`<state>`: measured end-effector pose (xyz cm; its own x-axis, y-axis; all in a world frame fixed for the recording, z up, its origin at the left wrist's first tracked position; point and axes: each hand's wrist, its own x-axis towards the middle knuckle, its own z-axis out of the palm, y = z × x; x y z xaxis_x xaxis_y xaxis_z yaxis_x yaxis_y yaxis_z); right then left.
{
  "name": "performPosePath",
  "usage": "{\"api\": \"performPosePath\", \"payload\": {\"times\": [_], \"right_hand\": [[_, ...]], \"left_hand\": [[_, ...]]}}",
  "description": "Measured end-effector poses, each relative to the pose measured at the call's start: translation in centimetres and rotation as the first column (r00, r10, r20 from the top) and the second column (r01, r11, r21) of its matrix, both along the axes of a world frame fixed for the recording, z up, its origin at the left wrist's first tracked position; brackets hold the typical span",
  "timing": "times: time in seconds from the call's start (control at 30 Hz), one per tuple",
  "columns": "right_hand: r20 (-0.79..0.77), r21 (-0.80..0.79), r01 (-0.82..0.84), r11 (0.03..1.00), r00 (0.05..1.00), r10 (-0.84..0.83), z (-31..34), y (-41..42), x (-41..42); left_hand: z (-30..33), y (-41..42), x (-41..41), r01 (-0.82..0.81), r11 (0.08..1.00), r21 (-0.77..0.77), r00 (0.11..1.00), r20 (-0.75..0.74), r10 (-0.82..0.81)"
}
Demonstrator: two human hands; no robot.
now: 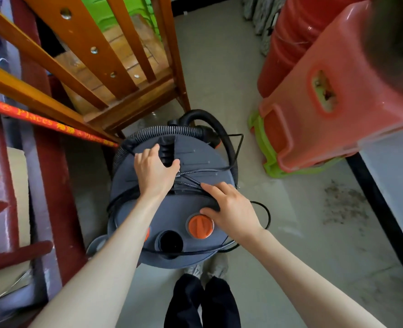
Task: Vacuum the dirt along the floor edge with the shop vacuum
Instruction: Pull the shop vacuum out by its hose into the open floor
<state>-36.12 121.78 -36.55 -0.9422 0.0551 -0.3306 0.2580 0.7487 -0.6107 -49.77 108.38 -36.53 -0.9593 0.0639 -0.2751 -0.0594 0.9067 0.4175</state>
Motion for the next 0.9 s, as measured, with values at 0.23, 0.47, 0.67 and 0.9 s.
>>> {"api": "performPosePath", "payload": {"times": [0.23,0.47,0.67,0.9], "right_hand": [[0.018,0.007,0.137,0.99,0.99,-0.137,0.4,1.7,3.5],[-0.15,0.017,0.322,0.947,0.937,-0.316,0.6,5.3,4.6],[-0.107,0.173,0.338,0.925,0.94,-0.323,-0.2,8.0,3.2],[0.126,0.133,-0.11,0.985,0.988,0.093,-0.5,8.0,-1.0]], "left_hand": [[0.7,5.0,0.6,0.334,0.943,-0.014,0.943,0.019,-0.333],[0.7,8.5,1.5,0.56,0.828,0.022,0.827,0.035,-0.561],[0.7,8.0,2.9,0.659,0.75,0.057,0.748,0.058,-0.662],[0.6,5.1,6.6,0.804,0.595,0.016,0.594,0.025,-0.804]]}}
